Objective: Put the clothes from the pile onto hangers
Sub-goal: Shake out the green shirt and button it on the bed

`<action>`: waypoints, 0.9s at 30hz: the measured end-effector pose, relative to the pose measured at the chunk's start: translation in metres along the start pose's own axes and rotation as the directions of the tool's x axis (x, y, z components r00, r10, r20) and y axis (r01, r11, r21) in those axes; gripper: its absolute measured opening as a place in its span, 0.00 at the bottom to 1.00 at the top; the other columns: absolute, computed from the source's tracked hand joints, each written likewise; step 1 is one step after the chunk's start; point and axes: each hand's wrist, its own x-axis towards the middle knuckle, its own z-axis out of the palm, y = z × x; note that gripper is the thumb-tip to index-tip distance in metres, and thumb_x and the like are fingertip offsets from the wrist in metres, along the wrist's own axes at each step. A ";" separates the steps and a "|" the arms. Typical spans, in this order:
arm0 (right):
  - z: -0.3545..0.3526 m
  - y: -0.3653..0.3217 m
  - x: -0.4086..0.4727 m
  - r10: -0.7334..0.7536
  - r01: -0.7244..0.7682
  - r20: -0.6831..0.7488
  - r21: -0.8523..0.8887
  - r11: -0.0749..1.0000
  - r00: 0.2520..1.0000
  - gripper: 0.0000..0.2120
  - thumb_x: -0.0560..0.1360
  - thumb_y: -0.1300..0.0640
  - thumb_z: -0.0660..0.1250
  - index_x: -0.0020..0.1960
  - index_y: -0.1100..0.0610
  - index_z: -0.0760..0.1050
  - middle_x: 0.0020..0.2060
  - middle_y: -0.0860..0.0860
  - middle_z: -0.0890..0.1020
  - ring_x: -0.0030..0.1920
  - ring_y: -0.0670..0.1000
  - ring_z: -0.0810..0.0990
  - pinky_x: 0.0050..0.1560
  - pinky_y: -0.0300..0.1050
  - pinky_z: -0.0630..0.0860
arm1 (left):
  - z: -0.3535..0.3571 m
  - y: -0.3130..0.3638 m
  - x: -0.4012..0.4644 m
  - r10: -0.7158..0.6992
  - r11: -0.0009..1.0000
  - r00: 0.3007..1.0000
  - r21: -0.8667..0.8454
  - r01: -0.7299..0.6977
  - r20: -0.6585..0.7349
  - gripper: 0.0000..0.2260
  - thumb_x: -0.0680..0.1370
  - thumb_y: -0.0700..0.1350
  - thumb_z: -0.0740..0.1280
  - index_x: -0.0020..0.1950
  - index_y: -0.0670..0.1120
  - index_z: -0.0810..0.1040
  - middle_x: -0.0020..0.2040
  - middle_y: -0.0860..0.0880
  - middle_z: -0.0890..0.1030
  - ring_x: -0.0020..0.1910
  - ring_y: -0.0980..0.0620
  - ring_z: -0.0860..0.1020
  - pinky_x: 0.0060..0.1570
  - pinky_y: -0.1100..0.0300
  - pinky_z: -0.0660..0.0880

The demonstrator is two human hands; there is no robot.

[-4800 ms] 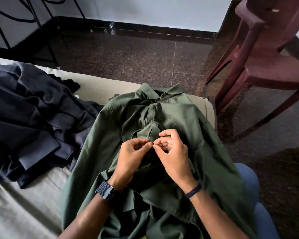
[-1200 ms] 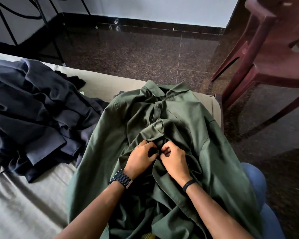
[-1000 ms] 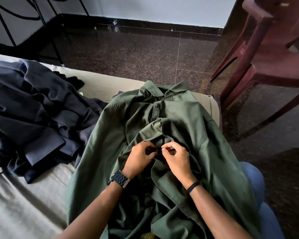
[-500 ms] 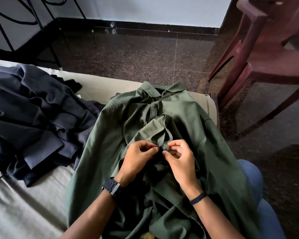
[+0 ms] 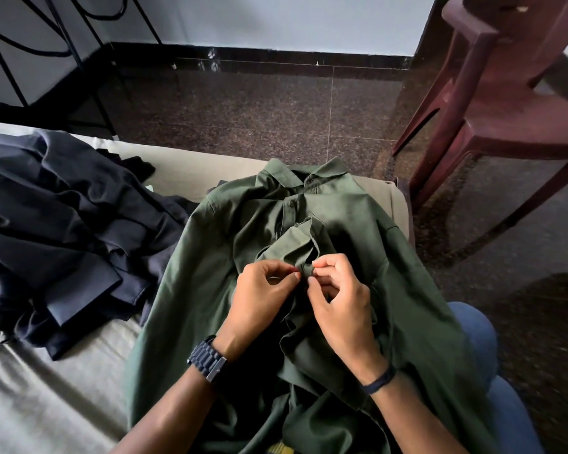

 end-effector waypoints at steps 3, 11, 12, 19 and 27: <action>-0.002 0.001 0.002 -0.044 0.045 0.038 -0.028 0.999 0.998 0.11 0.73 0.72 0.64 0.51 0.60 0.72 0.40 0.49 0.80 0.39 0.43 0.82 0.41 0.37 0.79 | 0.000 0.006 -0.007 0.046 0.996 0.998 0.072 -0.043 -0.045 0.03 0.74 0.43 0.71 0.43 0.50 0.83 0.38 0.55 0.84 0.40 0.60 0.82 0.48 0.57 0.80; -0.006 0.000 0.007 0.025 -0.025 0.047 -0.002 1.000 0.999 0.13 0.70 0.70 0.71 0.47 0.57 0.71 0.38 0.47 0.80 0.37 0.40 0.82 0.37 0.29 0.75 | 0.007 0.012 -0.019 0.107 0.993 0.994 0.050 -0.107 0.003 0.08 0.76 0.38 0.69 0.54 0.45 0.82 0.46 0.56 0.83 0.46 0.65 0.81 0.50 0.69 0.76; -0.006 0.000 0.008 0.029 -0.029 0.045 -0.008 1.000 0.999 0.14 0.69 0.70 0.71 0.47 0.56 0.70 0.38 0.47 0.80 0.37 0.40 0.82 0.37 0.29 0.75 | 0.008 0.012 -0.020 0.099 0.995 0.995 0.027 -0.100 0.022 0.09 0.75 0.37 0.69 0.54 0.44 0.82 0.46 0.55 0.83 0.46 0.65 0.81 0.51 0.69 0.76; -0.010 0.005 0.018 0.214 -0.234 0.157 0.121 0.965 0.964 0.15 0.70 0.69 0.72 0.47 0.53 0.71 0.38 0.51 0.83 0.39 0.47 0.83 0.43 0.43 0.80 | 0.008 0.009 -0.017 0.159 0.980 0.986 0.127 -0.152 -0.046 0.07 0.73 0.38 0.72 0.51 0.45 0.83 0.44 0.54 0.84 0.44 0.65 0.81 0.48 0.70 0.76; -0.012 0.003 0.029 0.388 -0.482 0.285 0.528 0.699 0.876 0.14 0.71 0.76 0.65 0.44 0.58 0.67 0.31 0.51 0.79 0.32 0.46 0.76 0.33 0.36 0.73 | 0.004 0.016 -0.009 -0.191 0.612 0.914 -0.685 0.396 0.358 0.08 0.77 0.32 0.62 0.40 0.38 0.78 0.38 0.38 0.82 0.37 0.48 0.81 0.38 0.61 0.80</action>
